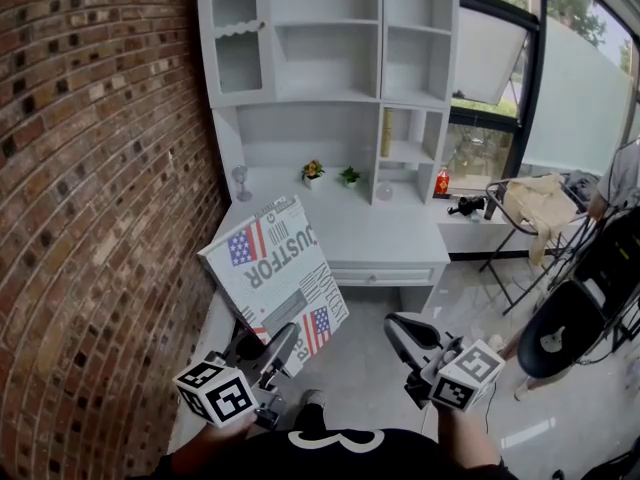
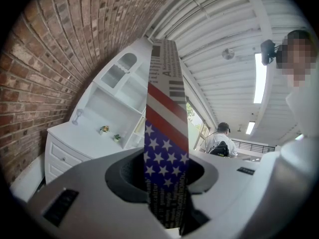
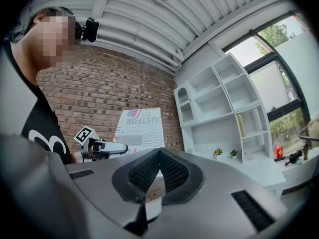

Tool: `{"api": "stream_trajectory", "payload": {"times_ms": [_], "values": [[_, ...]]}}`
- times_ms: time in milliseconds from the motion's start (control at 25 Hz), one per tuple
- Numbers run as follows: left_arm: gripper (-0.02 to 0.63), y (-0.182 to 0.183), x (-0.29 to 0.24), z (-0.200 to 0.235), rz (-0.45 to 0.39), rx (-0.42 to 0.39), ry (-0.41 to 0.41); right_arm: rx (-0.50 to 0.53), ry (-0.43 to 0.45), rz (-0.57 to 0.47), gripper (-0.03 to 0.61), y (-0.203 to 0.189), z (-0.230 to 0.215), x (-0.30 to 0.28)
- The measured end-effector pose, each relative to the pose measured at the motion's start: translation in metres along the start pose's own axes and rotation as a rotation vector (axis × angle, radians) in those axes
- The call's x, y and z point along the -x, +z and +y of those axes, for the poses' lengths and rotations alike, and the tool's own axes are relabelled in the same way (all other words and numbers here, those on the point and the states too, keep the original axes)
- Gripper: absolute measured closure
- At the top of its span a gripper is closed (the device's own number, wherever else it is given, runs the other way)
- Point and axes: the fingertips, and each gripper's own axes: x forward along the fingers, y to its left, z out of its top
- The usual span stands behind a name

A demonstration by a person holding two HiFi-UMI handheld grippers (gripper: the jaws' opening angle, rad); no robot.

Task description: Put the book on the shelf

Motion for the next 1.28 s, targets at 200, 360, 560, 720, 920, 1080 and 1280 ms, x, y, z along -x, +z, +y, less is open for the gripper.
{"api": "stream_trajectory", "payload": {"times_ms": [200,360,560,720,920,1080,1280], "values": [[0.463,0.009,-0.014,0.020,-0.008,0.000,-0.014,0.000,-0.008,-0.001,0.568,-0.002,-0.013,-0.021],[0.463,0.018,-0.035,0.038,-0.008,0.006,-0.024,0.004,-0.011,0.013,0.566,-0.001,-0.032,-0.042],[0.463,0.039,-0.069,0.070,-0.022,0.007,-0.034,0.025,-0.012,0.009,0.568,0.011,-0.065,-0.082],[0.463,0.058,-0.099,0.104,-0.034,0.003,-0.036,0.033,-0.012,0.007,0.568,0.019,-0.097,-0.120],[0.463,0.080,-0.144,0.153,-0.025,0.020,-0.034,0.015,-0.022,0.020,0.568,0.020,-0.140,-0.171],[0.463,0.089,-0.180,0.191,0.012,0.041,-0.038,-0.014,-0.038,0.031,0.568,0.017,-0.176,-0.211],[0.463,0.100,-0.223,0.232,0.043,0.078,-0.060,-0.036,-0.073,0.053,0.568,0.017,-0.217,-0.253]]}}
